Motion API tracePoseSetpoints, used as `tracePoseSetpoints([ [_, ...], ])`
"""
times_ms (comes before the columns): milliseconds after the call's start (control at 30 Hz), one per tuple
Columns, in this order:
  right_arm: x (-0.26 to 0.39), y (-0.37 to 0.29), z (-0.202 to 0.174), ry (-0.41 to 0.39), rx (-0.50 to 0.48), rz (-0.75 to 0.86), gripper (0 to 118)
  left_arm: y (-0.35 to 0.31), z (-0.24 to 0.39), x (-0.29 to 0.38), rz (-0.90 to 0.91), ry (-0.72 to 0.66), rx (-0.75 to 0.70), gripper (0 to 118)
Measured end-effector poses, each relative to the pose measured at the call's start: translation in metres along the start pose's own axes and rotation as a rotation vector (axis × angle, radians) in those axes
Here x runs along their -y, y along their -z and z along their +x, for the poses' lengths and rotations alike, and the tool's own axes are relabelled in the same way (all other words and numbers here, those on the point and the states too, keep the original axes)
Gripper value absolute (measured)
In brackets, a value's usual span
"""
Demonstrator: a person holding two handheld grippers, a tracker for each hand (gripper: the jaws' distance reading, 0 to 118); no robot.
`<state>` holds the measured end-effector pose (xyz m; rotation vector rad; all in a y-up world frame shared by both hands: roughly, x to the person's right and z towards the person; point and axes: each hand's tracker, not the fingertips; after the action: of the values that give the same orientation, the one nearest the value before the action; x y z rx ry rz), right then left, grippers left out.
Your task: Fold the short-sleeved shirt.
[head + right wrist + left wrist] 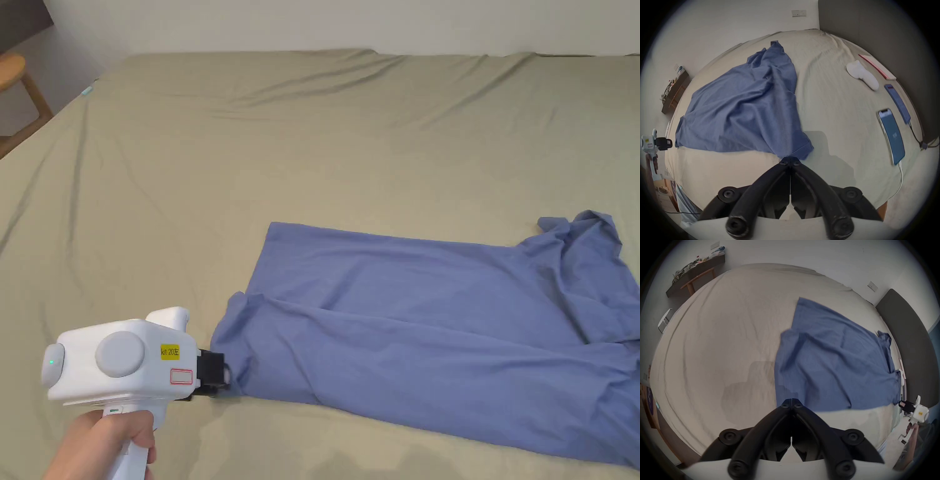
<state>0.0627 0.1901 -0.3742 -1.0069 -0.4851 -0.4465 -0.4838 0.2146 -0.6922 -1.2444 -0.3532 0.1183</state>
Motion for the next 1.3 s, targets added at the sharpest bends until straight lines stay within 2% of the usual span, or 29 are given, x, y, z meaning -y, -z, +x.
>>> tracePoseSetpoints([
  [33, 0.004, 0.005, 0.002, 0.010, -0.004, -0.002, 0, 0.009, 0.000, -0.002, -0.025, -0.018, -0.011, 118],
  [67, 0.004, 0.004, 0.003, 0.014, -0.005, 0.005, 0, 0.017, -0.001, -0.004, -0.066, -0.029, -0.013, 116],
  [100, 0.003, 0.000, 0.005, 0.022, 0.002, 0.029, 0, 0.014, 0.001, -0.003, 0.006, -0.032, 0.018, 113],
  [133, 0.001, -0.003, 0.008, 0.030, 0.003, 0.045, 0, 0.017, 0.002, -0.005, -0.007, -0.026, -0.003, 112],
  [200, -0.002, -0.006, 0.013, 0.082, -0.023, 0.053, 0, 0.027, 0.004, -0.016, -0.014, -0.050, -0.014, 112],
  [233, -0.005, -0.006, 0.016, 0.093, -0.030, 0.055, 0, 0.029, 0.005, -0.006, -0.028, -0.047, -0.030, 105],
  [267, -0.008, -0.005, 0.018, 0.094, -0.034, 0.052, 0, 0.031, 0.008, -0.007, -0.030, -0.042, -0.056, 81],
  [300, -0.012, -0.006, 0.013, 0.095, -0.028, 0.048, 0, 0.030, 0.012, -0.008, -0.020, -0.027, -0.069, 38],
  [367, -0.015, -0.006, 0.014, 0.085, -0.023, 0.059, 0, 0.032, 0.013, -0.010, 0.004, -0.011, -0.051, 10],
  [400, -0.019, -0.006, 0.015, 0.076, -0.018, 0.055, 0, 0.030, 0.014, -0.011, 0.018, -0.030, -0.064, 4],
  [433, -0.022, -0.003, 0.014, 0.072, -0.011, 0.055, 0, 0.029, 0.015, -0.015, 0.006, -0.023, -0.054, 4],
  [467, -0.025, -0.004, 0.015, 0.068, -0.007, 0.056, 6, 0.029, 0.017, -0.018, -0.002, -0.009, -0.040, 4],
  [500, -0.026, -0.005, 0.016, 0.064, -0.002, 0.060, 32, 0.029, 0.018, -0.012, 0.013, -0.004, -0.047, 4],
  [533, -0.026, -0.006, 0.017, 0.065, 0.006, 0.064, 85, 0.028, 0.019, -0.014, 0.009, 0.005, -0.054, 4],
  [567, -0.027, -0.003, 0.019, 0.066, 0.011, 0.074, 108, 0.027, 0.019, -0.016, 0.012, 0.001, -0.054, 4],
  [600, -0.027, -0.007, 0.022, 0.073, 0.017, 0.101, 112, 0.026, 0.018, -0.020, 0.012, -0.009, -0.049, 4],
  [700, -0.026, 0.001, 0.019, 0.073, -0.003, 0.041, 112, 0.022, 0.020, -0.019, 0.019, -0.007, -0.045, 4],
  [800, -0.021, 0.026, 0.009, -0.025, 0.048, -0.026, 112, 0.018, 0.022, -0.020, 0.025, 0.020, -0.059, 4],
  [867, -0.021, 0.045, -0.003, -0.074, 0.022, -0.008, 105, 0.018, 0.022, -0.026, 0.021, 0.018, -0.057, 4],
  [900, -0.023, 0.051, -0.007, -0.109, 0.003, -0.014, 95, 0.018, 0.021, -0.023, 0.022, 0.015, -0.061, 4],
  [933, -0.026, 0.056, -0.012, -0.132, 0.024, -0.022, 64, 0.018, 0.021, -0.026, 0.018, 0.019, -0.068, 4],
  [967, -0.028, 0.056, -0.018, -0.141, 0.046, -0.020, 27, 0.018, 0.021, -0.028, 0.017, 0.023, -0.070, 4],
  [1000, -0.030, 0.056, -0.020, -0.149, 0.040, -0.019, 11, 0.017, 0.021, -0.030, 0.018, 0.023, -0.071, 4],
  [1033, -0.031, 0.050, -0.019, -0.122, -0.050, -0.002, 10, 0.015, 0.020, -0.029, 0.022, 0.024, -0.073, 4],
  [1100, -0.034, 0.037, -0.022, -0.128, -0.013, -0.012, 10, 0.012, 0.018, -0.031, 0.028, 0.024, -0.080, 4],
  [1300, -0.028, 0.006, -0.001, -0.139, -0.087, -0.015, 10, 0.001, 0.015, -0.022, 0.013, 0.078, -0.076, 4],
])
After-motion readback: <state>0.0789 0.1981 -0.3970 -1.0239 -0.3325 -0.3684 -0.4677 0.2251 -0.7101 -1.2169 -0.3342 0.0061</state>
